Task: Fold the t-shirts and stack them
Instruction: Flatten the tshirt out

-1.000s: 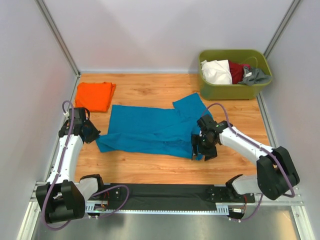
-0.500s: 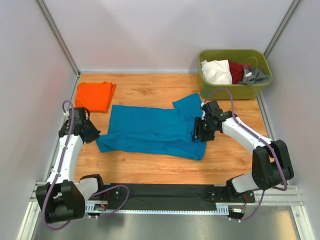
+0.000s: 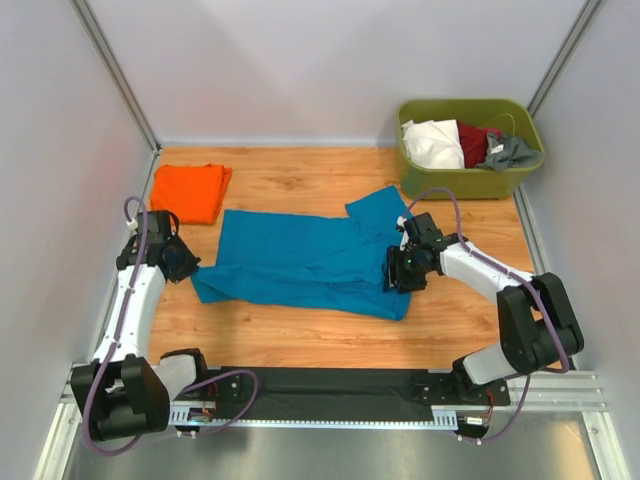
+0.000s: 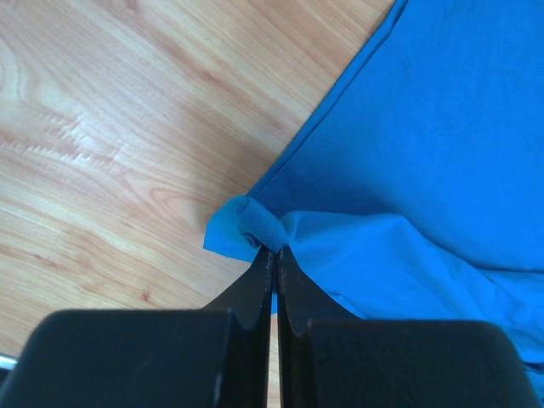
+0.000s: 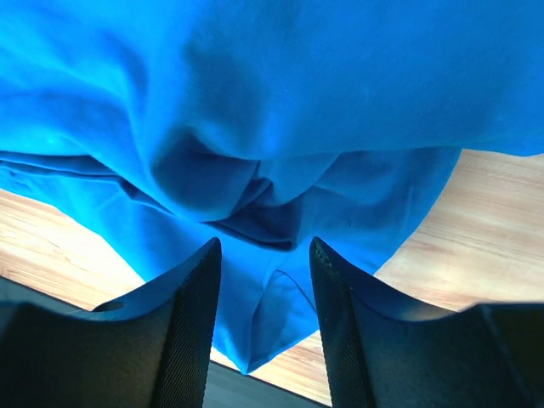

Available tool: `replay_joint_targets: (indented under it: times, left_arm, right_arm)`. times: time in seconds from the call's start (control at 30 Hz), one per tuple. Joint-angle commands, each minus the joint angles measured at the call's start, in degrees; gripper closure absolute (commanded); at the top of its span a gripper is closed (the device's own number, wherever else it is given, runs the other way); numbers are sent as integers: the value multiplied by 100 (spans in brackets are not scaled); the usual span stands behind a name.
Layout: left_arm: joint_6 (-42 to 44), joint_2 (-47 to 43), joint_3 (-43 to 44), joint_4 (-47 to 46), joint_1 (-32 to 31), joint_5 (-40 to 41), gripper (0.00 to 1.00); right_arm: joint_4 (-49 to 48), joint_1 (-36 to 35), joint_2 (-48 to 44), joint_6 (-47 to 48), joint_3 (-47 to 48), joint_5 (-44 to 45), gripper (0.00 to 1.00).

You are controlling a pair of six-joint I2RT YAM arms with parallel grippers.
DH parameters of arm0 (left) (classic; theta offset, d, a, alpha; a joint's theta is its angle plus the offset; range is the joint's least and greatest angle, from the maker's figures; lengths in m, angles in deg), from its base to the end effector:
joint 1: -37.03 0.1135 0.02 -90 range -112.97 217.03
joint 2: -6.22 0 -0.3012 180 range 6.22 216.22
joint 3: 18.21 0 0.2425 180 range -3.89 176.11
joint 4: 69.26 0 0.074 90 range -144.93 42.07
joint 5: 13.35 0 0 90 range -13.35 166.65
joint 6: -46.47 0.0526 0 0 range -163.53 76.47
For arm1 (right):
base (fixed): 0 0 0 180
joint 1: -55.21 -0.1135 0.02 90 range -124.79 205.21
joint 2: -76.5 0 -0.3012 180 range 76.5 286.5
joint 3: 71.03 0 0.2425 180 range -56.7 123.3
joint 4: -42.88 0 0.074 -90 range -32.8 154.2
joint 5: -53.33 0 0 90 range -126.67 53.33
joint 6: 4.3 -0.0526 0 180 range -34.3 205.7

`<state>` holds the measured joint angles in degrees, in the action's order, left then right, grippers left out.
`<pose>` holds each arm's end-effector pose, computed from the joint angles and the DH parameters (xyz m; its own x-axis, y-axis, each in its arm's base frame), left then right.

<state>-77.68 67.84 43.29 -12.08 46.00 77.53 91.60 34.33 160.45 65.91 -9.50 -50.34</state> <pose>0.1853 0.0301 0.2715 -0.5958 -0.6623 -0.4543 -0.6024 0.7426 -0.2926 0.2318 0.1017 0.2021 -0.9734 -0.0192 -0.2284 -0.0937 0.9428 0.3199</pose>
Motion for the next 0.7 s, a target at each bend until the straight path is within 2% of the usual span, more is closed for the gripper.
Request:
replay_joint_targets:
  times: [0.0, 0.13, 0.4, 0.5, 0.53, 0.57, 0.67]
  left_arm:
    - [119, -1, 204, -58, -10, -36, 100]
    - [119, 16, 222, -58, -10, -27, 100]
    - [128, 121, 292, -84, -10, -27, 100]
    - [128, 148, 292, -101, -10, -27, 100]
    - [137, 165, 301, -101, -10, -18, 100]
    - [137, 183, 327, -93, -10, -18, 100]
    - [224, 227, 589, -14, -10, 69, 100]
  right_arm:
    - [-346, -21, 87, 160, -18, -39, 52]
    - [-407, -21, 158, 160, 70, -109, 53]
    - [-512, -30, 289, 230, 105, -109, 65]
    - [-521, -21, 333, 230, 158, -153, 79]
    - [-521, -30, 333, 221, 175, -153, 95]
    - [-495, -21, 316, 213, 254, -110, 100]
    - [-92, -30, 150, 248, 605, 39, 100]
